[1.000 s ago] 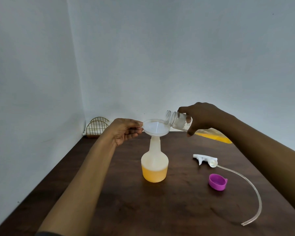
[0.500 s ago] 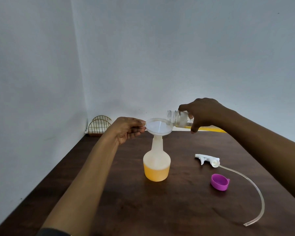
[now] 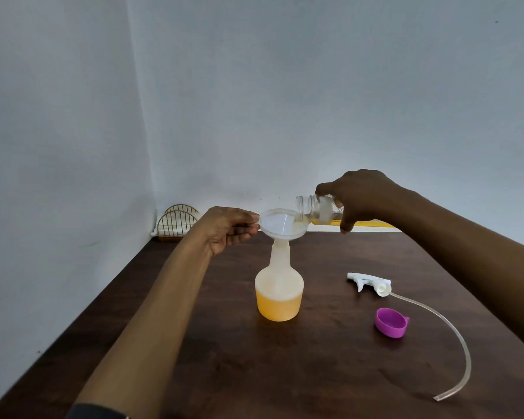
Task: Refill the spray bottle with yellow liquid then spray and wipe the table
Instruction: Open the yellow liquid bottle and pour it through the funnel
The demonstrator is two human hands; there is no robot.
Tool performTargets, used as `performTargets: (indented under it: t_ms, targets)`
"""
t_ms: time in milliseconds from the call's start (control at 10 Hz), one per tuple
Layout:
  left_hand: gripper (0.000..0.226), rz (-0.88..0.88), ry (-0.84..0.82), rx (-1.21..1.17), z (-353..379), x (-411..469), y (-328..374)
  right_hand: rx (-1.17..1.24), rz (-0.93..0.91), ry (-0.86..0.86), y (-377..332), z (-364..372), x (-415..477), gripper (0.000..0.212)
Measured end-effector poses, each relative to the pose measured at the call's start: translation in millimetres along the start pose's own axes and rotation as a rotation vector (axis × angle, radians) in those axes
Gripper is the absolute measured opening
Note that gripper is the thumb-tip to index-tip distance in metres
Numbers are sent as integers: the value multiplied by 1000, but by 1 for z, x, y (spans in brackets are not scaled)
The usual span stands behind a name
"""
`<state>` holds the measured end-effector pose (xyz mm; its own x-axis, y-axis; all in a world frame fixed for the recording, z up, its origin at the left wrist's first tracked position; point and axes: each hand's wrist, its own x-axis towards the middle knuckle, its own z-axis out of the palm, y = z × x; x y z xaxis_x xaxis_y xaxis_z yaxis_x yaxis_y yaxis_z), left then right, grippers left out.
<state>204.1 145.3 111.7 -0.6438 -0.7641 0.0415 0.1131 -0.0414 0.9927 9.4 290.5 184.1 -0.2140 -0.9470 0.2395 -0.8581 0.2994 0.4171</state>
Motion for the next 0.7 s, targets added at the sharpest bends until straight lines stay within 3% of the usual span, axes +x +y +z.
performTargets:
  t_ms: [700]
  targets:
    - [7,1,8,-3,0,1,0,4,2,-5,1,1,1,73]
